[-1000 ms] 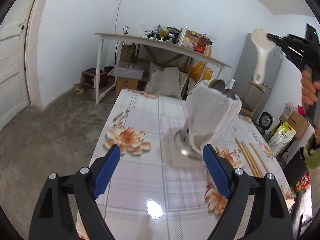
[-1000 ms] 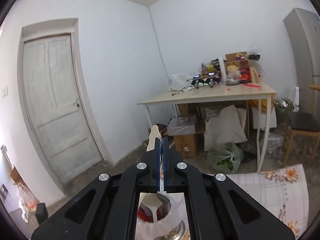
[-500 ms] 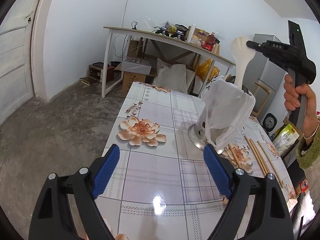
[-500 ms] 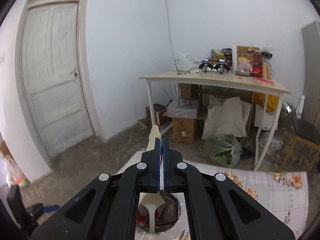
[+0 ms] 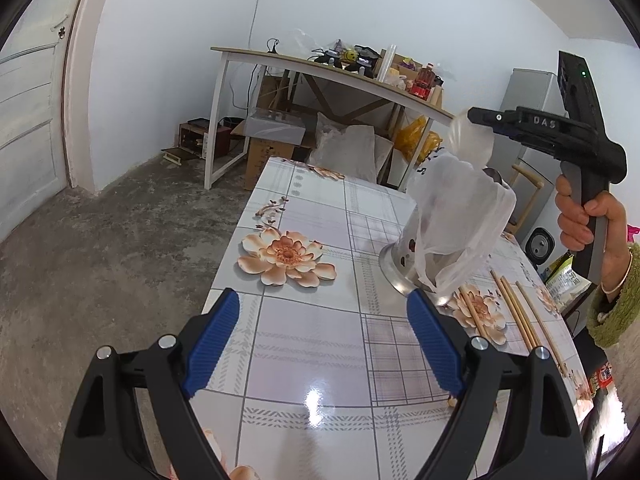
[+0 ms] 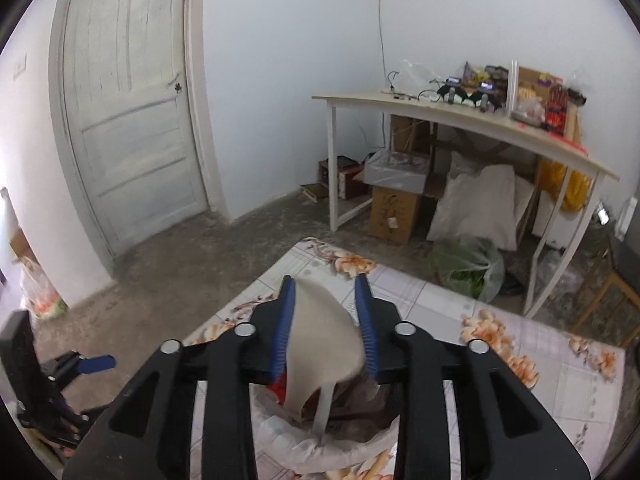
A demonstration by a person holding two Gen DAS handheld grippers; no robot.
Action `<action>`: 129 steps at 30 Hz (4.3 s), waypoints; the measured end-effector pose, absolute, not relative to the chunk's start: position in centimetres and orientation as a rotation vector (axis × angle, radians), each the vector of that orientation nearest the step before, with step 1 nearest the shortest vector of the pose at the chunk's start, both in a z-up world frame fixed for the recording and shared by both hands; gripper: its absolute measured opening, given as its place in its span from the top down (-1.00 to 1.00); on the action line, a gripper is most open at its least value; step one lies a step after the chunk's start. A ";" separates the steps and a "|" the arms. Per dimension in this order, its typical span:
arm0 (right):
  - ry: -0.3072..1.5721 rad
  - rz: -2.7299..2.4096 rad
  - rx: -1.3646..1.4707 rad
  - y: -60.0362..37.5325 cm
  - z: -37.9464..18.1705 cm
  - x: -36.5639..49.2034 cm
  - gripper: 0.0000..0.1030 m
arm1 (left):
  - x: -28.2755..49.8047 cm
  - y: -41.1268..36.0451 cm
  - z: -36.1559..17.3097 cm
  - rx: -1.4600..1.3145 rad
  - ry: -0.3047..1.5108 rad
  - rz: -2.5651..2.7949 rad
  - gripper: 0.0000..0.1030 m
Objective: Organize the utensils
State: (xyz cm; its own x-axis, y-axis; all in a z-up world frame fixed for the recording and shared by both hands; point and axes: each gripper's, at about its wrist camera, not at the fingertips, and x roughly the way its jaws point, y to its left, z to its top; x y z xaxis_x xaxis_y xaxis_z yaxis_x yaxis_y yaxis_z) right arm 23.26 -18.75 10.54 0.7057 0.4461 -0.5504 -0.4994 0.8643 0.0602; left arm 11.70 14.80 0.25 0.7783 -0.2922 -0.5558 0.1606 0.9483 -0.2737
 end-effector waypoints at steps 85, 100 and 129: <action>0.911 -0.060 0.241 -40.9 -6.6 8.6 0.93 | 17.8 -12.7 -6.1 0.279 0.939 -0.404 0.83; 0.938 -0.019 0.301 -40.0 -6.6 5.0 0.92 | 12.8 -10.2 -5.6 0.232 1.010 -0.364 0.88; 0.956 -0.016 0.333 -39.4 -6.8 3.6 0.87 | 10.5 -3.3 -3.7 -0.226 0.936 -0.432 -0.89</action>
State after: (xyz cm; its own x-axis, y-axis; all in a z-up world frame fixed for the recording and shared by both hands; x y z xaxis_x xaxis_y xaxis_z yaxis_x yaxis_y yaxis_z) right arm 3.64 -39.42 -6.75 0.5804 0.1322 -0.8035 0.1597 0.9491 0.2715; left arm 10.49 -3.35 -3.67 0.5162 -0.4528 -0.7270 0.2597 0.8916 -0.3708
